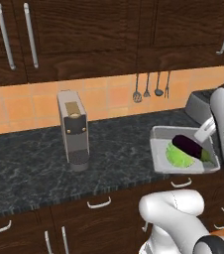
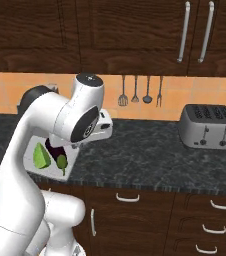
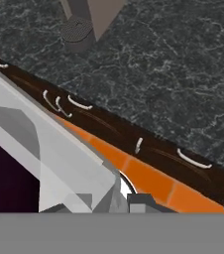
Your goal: Take the meat container that has the steak and place it on the second highest rack of the freezer. Then take the vegetable container that has the eggplant and lemon wedge and place it on the highest rack of the freezer.
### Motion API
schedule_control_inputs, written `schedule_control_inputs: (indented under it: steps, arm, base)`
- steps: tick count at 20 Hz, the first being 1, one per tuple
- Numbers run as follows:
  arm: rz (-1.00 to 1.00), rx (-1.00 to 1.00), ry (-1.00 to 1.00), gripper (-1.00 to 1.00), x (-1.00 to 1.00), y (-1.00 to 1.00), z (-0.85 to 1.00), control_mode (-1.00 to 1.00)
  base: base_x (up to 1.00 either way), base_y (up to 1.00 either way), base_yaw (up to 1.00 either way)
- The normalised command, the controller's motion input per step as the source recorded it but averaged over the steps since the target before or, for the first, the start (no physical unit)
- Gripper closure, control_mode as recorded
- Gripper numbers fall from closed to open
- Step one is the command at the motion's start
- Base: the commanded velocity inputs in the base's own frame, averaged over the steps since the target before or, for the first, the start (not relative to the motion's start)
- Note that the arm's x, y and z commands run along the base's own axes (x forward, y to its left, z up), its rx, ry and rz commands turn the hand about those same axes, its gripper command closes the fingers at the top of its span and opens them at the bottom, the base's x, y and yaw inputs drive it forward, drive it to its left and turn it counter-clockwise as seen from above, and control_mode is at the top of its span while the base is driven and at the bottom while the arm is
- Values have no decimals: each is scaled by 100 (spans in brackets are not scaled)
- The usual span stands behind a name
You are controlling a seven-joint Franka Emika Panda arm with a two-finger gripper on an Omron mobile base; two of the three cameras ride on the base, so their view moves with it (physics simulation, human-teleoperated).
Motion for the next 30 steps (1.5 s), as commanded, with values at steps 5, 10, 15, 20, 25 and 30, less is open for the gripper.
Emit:
schedule_control_inputs:
  steps: [5, 10, 15, 20, 25, 30]
  arm:
    - [-6, -7, -2, 100, -19, 1, 0, -100]
    - [-1, -3, -1, 100, -4, 0, 0, -100]
    - [0, 0, 0, 100, 0, 0, 0, 100]
    - [0, 0, 0, 100, 0, 0, 0, 100]
    - [0, 0, 0, 100, 0, 0, 0, 100]
    - [0, 0, 0, 100, 0, 0, 0, 100]
  base:
    - [0, 0, 0]
    - [0, 0, 0]
    - [0, -8, -10]
    - [-2, -68, -59]
    - [-2, -86, -65]
    - [-3, -75, -71]
